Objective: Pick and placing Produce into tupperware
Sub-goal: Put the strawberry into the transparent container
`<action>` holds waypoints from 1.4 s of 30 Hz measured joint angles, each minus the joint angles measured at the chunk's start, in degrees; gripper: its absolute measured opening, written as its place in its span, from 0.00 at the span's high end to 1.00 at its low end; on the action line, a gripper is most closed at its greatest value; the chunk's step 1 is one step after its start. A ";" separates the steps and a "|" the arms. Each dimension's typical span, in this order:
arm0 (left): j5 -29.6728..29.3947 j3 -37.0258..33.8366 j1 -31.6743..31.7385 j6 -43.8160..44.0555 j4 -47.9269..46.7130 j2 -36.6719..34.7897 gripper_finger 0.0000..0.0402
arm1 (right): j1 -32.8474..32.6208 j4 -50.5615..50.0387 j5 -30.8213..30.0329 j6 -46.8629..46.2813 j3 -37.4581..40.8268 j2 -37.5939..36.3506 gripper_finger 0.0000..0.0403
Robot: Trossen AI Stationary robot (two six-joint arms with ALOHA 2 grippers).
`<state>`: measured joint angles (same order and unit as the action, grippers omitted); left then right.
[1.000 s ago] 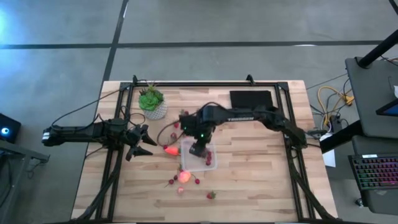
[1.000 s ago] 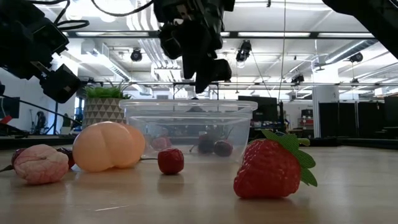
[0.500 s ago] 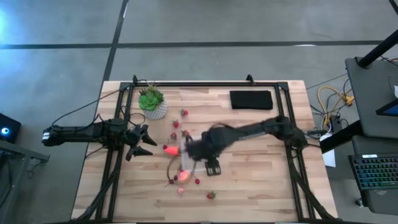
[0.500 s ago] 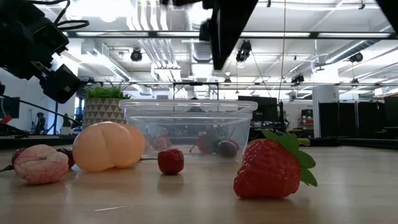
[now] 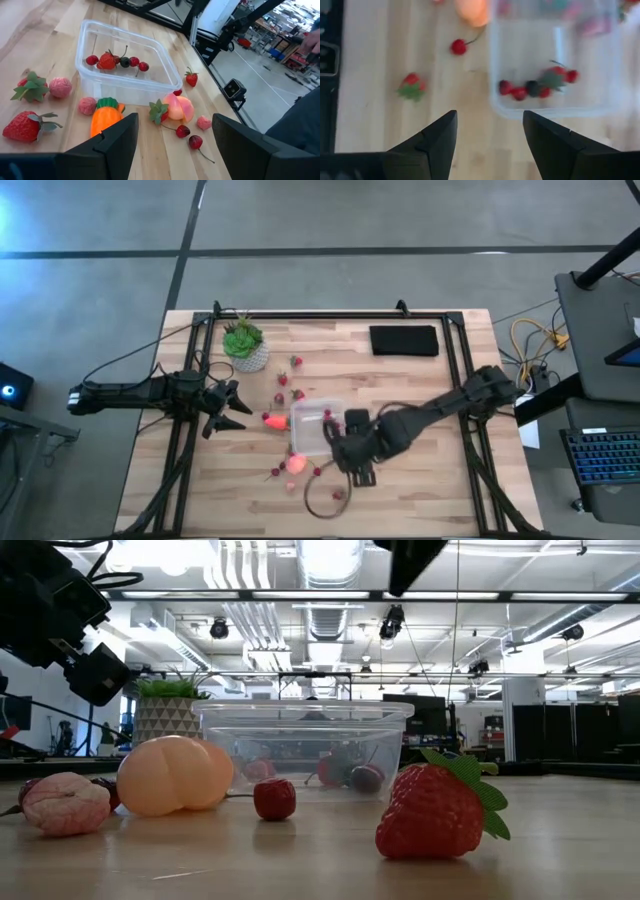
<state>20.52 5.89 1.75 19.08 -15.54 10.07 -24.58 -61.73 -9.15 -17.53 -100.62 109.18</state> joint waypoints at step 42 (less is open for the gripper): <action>0.02 0.00 -0.02 0.01 0.00 -0.07 0.40 | -8.01 24.44 2.90 -8.72 9.16 14.35 0.46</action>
<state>20.53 5.89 1.74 19.09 -15.54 10.00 -32.59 -37.29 -6.24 -26.25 -91.46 123.52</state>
